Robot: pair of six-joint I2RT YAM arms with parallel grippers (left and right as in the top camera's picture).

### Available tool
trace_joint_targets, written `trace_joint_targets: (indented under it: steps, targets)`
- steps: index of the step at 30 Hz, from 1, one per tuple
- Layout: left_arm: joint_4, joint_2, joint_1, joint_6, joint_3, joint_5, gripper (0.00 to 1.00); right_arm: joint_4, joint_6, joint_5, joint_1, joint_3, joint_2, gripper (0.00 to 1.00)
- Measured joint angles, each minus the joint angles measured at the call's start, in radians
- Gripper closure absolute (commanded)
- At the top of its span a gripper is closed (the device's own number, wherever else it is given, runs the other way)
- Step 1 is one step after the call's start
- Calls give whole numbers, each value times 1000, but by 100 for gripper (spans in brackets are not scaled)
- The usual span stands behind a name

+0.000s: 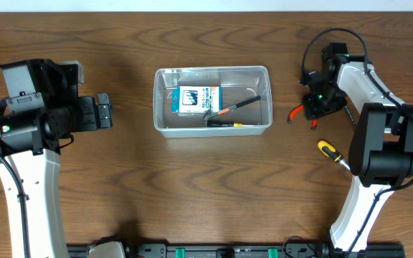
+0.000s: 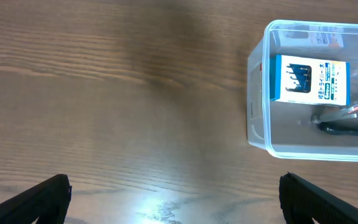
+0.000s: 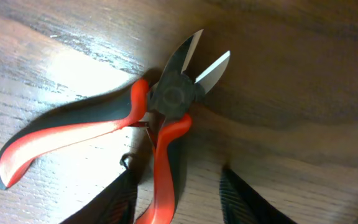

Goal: Pack container
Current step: 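Lower the right gripper and grasp the red-handled pliers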

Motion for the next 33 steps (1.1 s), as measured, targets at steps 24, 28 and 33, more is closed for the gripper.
trace_joint_targets:
  steps: [24, 28, 33]
  targets:
    - [0, 0, 0, 0, 0, 0, 2, 0, 8, -1, 0, 0, 1, 90]
    - [0, 0, 0, 0, 0, 0, 2, -1, 8, -1, 0, 0, 1, 99]
    - [0, 0, 0, 0, 0, 0, 2, 3, 26, -1, 0, 0, 1, 99]
